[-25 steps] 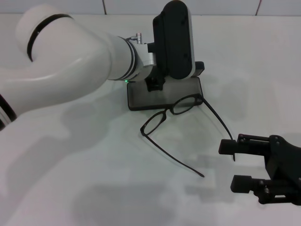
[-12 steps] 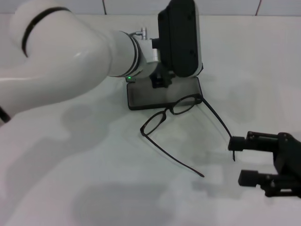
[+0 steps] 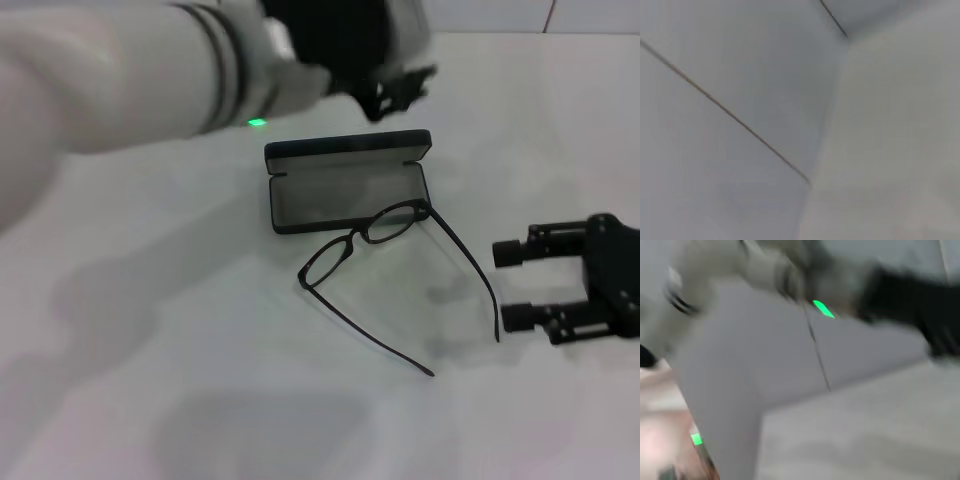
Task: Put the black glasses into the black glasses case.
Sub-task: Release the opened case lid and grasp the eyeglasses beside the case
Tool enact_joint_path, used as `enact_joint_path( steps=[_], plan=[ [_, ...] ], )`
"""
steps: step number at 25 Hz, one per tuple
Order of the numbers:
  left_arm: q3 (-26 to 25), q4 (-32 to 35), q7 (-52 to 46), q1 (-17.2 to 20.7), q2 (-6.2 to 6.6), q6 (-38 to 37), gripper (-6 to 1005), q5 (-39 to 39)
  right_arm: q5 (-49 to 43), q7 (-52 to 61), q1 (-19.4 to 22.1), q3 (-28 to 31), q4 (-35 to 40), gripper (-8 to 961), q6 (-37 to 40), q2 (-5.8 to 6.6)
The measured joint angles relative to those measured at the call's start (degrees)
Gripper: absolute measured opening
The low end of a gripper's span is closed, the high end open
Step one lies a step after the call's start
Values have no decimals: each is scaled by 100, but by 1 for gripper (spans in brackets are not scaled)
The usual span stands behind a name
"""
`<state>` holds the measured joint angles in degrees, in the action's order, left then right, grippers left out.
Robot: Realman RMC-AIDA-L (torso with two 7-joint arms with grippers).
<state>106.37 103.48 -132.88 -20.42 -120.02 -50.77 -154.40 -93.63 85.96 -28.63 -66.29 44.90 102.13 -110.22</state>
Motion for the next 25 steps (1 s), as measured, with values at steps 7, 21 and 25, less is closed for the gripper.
enact_joint_path(
  steps=[7,21,25],
  plan=[
    [-921,564,1953,1424,27,415,453,4205,-1230,1213,-500,2,1086,706,-385,-36],
    [-2187,-2522,5399,2583,36,-1440,144,8265,-4022,1969,-3124,-225,554,704,-939,-520],
    [-3287,-4060,5622,2131,49,-3276,141,8357,-4124,2137,-3471,-966,469,704,-1577,-564]
  ],
)
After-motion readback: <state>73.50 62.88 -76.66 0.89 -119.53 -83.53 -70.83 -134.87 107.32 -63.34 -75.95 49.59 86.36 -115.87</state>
